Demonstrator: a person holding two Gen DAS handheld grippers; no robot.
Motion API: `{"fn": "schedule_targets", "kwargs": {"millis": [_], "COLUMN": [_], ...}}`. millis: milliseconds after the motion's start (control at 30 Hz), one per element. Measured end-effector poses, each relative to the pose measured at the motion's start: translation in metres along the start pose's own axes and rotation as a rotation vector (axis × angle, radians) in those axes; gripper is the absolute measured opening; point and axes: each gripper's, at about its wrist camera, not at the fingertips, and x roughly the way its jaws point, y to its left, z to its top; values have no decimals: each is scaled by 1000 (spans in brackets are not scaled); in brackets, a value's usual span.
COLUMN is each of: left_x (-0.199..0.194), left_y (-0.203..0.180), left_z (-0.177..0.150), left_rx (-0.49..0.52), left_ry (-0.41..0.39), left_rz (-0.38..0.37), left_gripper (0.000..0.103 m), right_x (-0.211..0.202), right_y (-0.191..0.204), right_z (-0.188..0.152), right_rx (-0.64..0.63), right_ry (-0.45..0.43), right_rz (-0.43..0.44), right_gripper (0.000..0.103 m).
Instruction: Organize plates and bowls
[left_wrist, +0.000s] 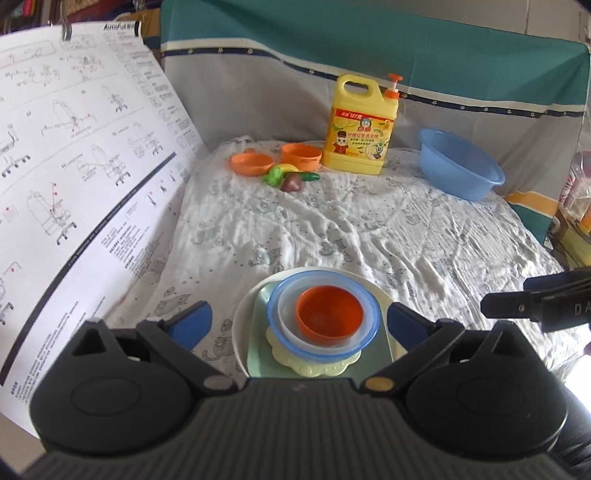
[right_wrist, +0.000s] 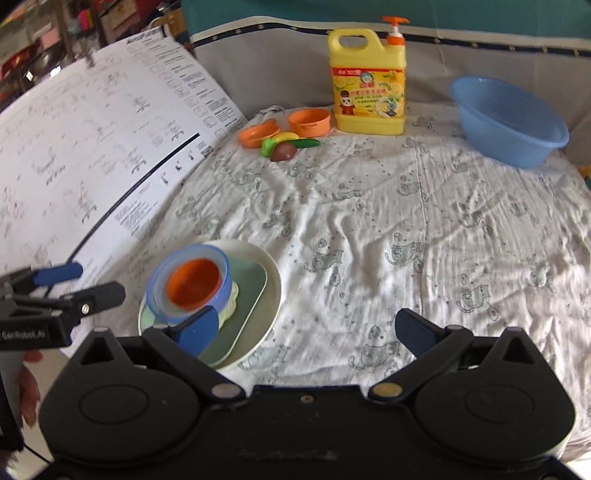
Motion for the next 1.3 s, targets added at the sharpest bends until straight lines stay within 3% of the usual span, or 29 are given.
{"fn": "schedule_targets", "kwargs": {"millis": [333, 633, 1300], "left_x": [5, 10, 16], "left_y": [4, -5, -11], "left_z": [-26, -36, -34], "left_rx": [-16, 34, 30], "left_ry": [42, 78, 129], "left_rz": [25, 57, 40], "left_gripper": [103, 103, 103], "right_x": [-8, -8, -4], "right_y": [22, 8, 11], "right_z": [-19, -29, -30], "right_rx": [-156, -89, -106], "right_ry": [-18, -1, 20], "right_rz": [-39, -70, -73], "right_gripper": [103, 103, 103]}}
